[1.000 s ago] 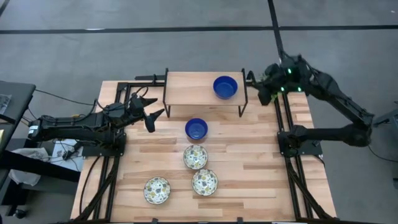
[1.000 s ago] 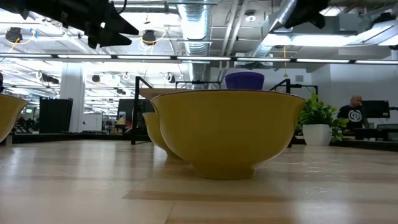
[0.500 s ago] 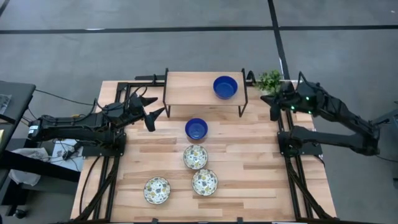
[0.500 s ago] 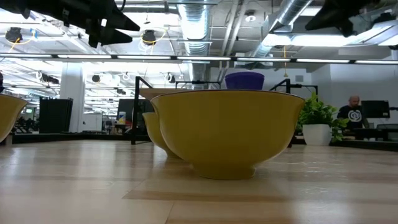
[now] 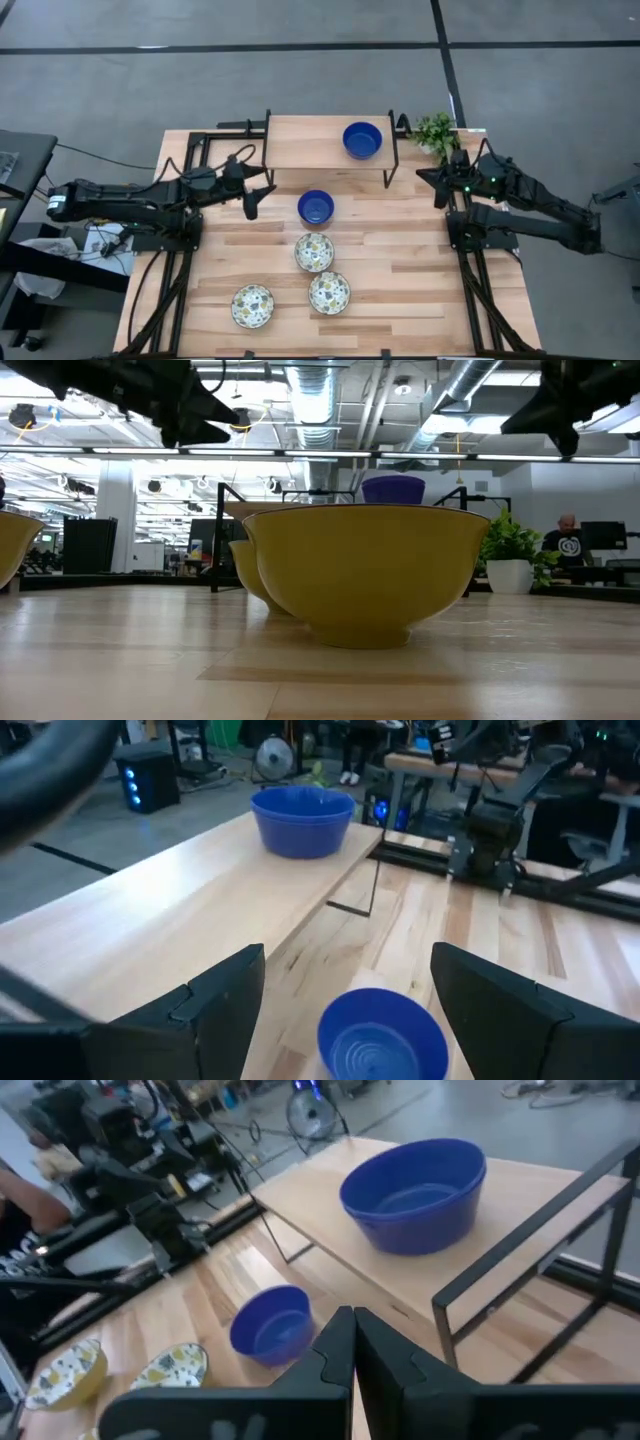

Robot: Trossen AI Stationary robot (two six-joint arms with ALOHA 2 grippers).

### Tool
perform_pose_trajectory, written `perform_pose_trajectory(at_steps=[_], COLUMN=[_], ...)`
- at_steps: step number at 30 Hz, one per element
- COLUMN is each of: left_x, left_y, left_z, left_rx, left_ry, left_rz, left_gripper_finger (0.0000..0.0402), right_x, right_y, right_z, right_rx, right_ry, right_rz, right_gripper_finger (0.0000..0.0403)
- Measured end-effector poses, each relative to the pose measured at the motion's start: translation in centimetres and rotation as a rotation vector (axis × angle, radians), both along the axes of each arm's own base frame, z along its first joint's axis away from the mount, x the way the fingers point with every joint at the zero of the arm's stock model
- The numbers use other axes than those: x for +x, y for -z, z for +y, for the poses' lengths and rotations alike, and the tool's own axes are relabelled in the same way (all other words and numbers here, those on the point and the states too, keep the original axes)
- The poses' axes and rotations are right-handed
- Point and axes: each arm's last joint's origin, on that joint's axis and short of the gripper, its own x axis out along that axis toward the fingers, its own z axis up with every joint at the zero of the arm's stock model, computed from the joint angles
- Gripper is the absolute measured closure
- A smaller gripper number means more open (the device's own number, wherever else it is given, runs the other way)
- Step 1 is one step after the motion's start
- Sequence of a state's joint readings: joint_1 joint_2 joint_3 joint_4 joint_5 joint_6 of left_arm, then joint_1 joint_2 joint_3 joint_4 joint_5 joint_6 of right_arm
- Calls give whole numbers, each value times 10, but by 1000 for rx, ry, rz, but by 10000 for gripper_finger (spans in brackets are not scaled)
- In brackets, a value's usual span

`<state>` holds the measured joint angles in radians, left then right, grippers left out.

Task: Pick & Place Mini bowls
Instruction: Stack the blue bowl on the blue bowl on the shelf

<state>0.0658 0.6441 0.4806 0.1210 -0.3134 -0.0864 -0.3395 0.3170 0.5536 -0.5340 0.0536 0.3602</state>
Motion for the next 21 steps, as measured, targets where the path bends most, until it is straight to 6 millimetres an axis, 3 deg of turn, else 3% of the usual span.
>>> perform_pose_trajectory(at_steps=[11,21], left_x=[50,89], left_y=[-29,-40], left_z=[-6,-12], left_rx=[116,56], left_ry=[57,89], left_rz=[178,429], left_gripper_finger=[116,116], right_x=[-3,-10], right_y=[25,43], right_z=[3,6], right_rx=[-30,-24], right_ry=[-24,-18], right_rz=[-115,-191], right_gripper_finger=[403,403])
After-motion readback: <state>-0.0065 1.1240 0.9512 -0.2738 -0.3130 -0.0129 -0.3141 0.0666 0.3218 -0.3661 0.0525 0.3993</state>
